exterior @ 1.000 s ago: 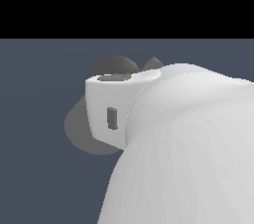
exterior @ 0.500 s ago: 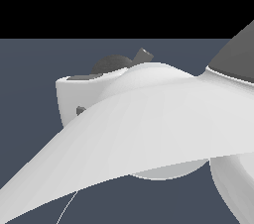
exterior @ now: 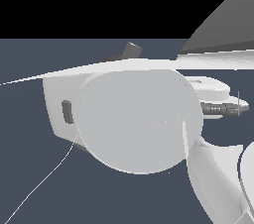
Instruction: Turn on the faucet by rotating a designated handle.
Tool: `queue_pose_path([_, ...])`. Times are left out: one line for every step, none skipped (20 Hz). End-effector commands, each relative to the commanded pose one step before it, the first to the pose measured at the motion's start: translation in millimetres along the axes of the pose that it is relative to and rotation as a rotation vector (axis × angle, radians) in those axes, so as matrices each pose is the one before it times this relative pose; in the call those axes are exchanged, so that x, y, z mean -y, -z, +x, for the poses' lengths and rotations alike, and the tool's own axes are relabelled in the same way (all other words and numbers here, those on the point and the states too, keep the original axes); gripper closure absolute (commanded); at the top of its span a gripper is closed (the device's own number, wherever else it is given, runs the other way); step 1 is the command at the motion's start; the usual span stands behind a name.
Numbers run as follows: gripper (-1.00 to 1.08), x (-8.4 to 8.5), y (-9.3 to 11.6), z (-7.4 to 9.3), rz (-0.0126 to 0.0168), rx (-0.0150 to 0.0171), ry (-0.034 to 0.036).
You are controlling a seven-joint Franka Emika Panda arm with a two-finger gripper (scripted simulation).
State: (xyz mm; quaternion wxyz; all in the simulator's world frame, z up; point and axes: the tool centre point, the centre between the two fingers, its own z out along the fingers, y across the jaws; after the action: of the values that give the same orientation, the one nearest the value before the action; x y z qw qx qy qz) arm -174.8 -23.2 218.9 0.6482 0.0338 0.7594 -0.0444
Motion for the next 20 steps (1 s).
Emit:
queue_pose_path([1.08,-16.47,2.06,-0.75,-0.02537,-0.00281,0.00149])
queue_pose_path([1.08,-2.81,0.1,-2.19,-0.00071,0.00518,-0.00032])
queue_pose_path([1.08,-2.77,0.11,-2.17,-0.0007,0.00513,-0.00032])
queue_pose_path([1.08,-2.74,0.1,-2.14,-0.00069,0.00506,-0.00032])
queue_pose_path([1.08,-2.71,0.1,-2.12,-0.00068,0.005,-0.00031])
queue_pose_path([1.08,-2.67,0.1,-2.09,-0.00068,0.00495,-0.00031])
queue_pose_path([1.08,-2.64,0.1,-2.07,-0.00067,0.0049,-0.0003])
queue_pose_path([1.08,-2.61,0.09,-2.04,-0.00066,0.00483,-0.0003])
queue_pose_path([1.08,-2.59,0.09,-2.02,-0.00065,0.00478,-0.00029])
queue_pose_path([1.08,-2.56,0.09,-2.0,-0.00065,0.00473,-0.00029])
queue_pose_path([1.08,-2.53,0.09,-1.98,-0.00064,0.00468,-0.00028])
queue_pose_path([1.08,-2.5,0.09,-1.96,-0.00063,0.00463,-0.00028])
queue_pose_path([1.08,-2.48,0.09,-1.94,-0.00063,0.00458,-0.00028])
queue_pose_path([1.08,-2.45,0.08,-1.92,-0.00062,0.00453,-0.00027])
queue_pose_path([1.08,-2.43,0.09,-1.9,-0.00062,0.0045,-0.00027])
queue_pose_path([1.08,-2.41,0.08,-1.88,-0.00061,0.00445,-0.00026])
queue_pose_path([1.08,-2.38,0.08,-1.86,-0.0006,0.0044,-0.00026])
queue_pose_path([1.08,-2.36,0.08,-1.85,-0.0006,0.00437,-0.00025])
queue_pose_path([1.08,-2.34,0.07,-1.83,-0.00059,0.00432,-0.00025])
queue_pose_path([1.08,-2.32,0.08,-1.81,-0.00059,0.00429,-0.00025])
